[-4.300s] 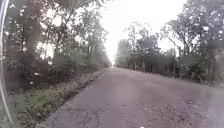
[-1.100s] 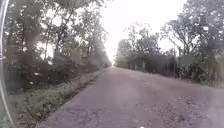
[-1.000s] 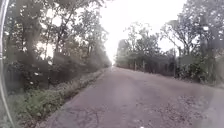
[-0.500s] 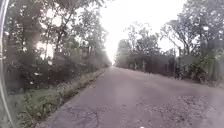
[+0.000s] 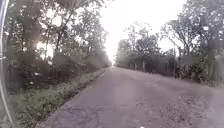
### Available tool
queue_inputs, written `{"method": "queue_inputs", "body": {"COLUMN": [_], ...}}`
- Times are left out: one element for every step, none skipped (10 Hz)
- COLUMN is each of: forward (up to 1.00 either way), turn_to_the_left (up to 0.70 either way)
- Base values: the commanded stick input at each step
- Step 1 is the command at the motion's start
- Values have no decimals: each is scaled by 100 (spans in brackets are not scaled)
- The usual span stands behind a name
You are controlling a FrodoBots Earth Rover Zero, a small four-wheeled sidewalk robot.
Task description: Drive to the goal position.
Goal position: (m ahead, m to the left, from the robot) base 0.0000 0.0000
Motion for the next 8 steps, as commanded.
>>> {"method": "queue_inputs", "body": {"forward": [10,10,10,10,10,10,10,10], "turn_to_the_left": [1,1,1,1,1,1,1,1]}}
